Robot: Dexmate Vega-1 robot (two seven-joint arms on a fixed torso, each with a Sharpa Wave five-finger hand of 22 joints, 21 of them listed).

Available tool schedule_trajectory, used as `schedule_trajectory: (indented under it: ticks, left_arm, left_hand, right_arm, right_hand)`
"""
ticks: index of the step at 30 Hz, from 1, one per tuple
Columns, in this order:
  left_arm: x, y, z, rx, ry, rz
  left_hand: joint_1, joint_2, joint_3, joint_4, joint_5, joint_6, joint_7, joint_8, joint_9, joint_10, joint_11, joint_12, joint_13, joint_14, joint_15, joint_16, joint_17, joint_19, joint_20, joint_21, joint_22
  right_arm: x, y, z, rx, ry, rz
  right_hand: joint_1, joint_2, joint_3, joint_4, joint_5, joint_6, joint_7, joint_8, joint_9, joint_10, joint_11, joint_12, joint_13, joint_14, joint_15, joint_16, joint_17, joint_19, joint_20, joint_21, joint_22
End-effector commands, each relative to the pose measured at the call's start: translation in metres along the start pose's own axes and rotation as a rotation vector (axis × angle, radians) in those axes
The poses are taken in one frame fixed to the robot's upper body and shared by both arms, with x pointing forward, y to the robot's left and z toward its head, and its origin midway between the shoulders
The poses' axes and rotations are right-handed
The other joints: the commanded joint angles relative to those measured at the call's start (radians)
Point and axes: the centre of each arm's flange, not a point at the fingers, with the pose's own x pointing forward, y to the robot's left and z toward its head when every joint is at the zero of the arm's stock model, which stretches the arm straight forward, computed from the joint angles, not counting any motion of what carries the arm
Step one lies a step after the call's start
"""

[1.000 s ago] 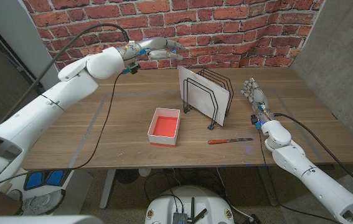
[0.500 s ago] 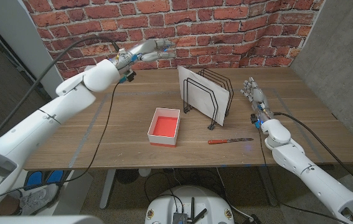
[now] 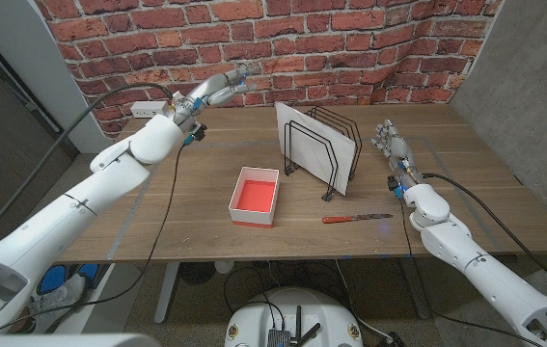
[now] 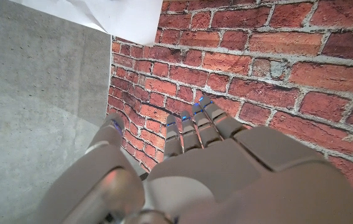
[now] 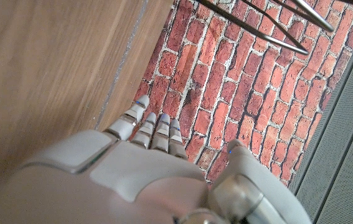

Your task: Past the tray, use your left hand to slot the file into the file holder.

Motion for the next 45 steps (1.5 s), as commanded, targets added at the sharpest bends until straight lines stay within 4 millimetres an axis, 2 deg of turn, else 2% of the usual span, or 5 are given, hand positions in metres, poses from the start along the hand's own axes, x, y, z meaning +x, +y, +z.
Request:
schedule_trajectory:
  ticks: [1,10,20,31,45]
  left_arm:
    - [-0.022,-0.012,-0.035,-0.147,0.064,0.095]
    - [-0.033,-0.028,-0.058,-0.234,0.106,0.148]
    - [-0.052,-0.046,-0.085,-0.338,0.188,0.224]
    - [-0.073,-0.066,-0.104,-0.44,0.276,0.286]
    - [-0.095,-0.095,-0.128,-0.612,0.361,0.371]
  left_hand:
    - [-0.012,0.004,-0.004,-0.001,0.007,-0.02,0.0,0.003,0.001,-0.022,-0.001,0.001,-0.001,-0.018,0.003,0.001,0.004,-0.017,-0.081,-0.001,-0.001]
    - [-0.024,0.013,-0.003,-0.002,0.008,-0.027,0.006,0.006,0.001,-0.054,-0.013,-0.001,-0.001,-0.047,0.006,0.0,0.004,-0.039,-0.086,0.0,-0.001]
    - [-0.031,0.019,-0.002,-0.004,0.009,-0.036,0.013,0.007,0.001,-0.074,-0.006,0.0,-0.001,-0.067,0.013,0.0,0.004,-0.057,-0.083,-0.001,-0.001]
    - [-0.048,0.026,-0.001,-0.008,0.009,-0.084,0.003,0.003,0.001,-0.131,-0.009,-0.001,-0.001,-0.119,0.014,0.0,0.004,-0.095,-0.068,0.001,0.0]
    - [-0.059,0.027,-0.002,-0.009,0.009,-0.094,0.006,0.007,0.001,-0.131,-0.009,0.007,-0.002,-0.122,0.015,0.006,0.004,-0.103,-0.063,0.004,0.0]
  right_arm:
    - [0.004,0.004,0.0,0.006,0.008,0.008]
    - [0.01,0.008,-0.003,0.02,0.007,0.026]
    - [0.016,0.009,-0.004,0.034,0.005,0.039]
    - [0.021,0.007,-0.007,0.032,0.016,0.044]
    - [0.026,0.007,-0.008,0.038,0.013,0.044]
  right_hand:
    - [-0.007,0.027,0.002,0.0,0.001,0.002,-0.003,0.0,0.002,0.005,-0.007,0.009,0.003,0.002,-0.013,0.002,0.0,0.007,-0.022,0.004,0.003]
    - [-0.007,0.027,0.003,0.0,0.002,0.003,-0.003,0.0,0.002,0.004,-0.006,0.009,0.003,0.004,-0.012,0.002,-0.001,0.007,-0.022,0.004,0.003]
    - [-0.008,0.024,0.002,0.0,0.001,0.003,-0.003,0.001,0.002,0.004,-0.006,0.009,0.003,0.004,-0.011,0.001,-0.001,0.008,-0.021,0.004,0.003]
    - [-0.008,0.019,0.002,-0.001,0.001,0.004,-0.007,0.001,0.002,0.008,-0.011,0.01,0.003,0.005,-0.021,0.0,-0.004,0.007,-0.017,0.003,0.003]
    - [-0.013,0.019,0.001,0.002,0.001,0.0,-0.012,-0.001,0.001,0.005,-0.019,0.008,0.003,-0.003,-0.018,-0.004,-0.005,-0.005,-0.015,-0.001,0.003]
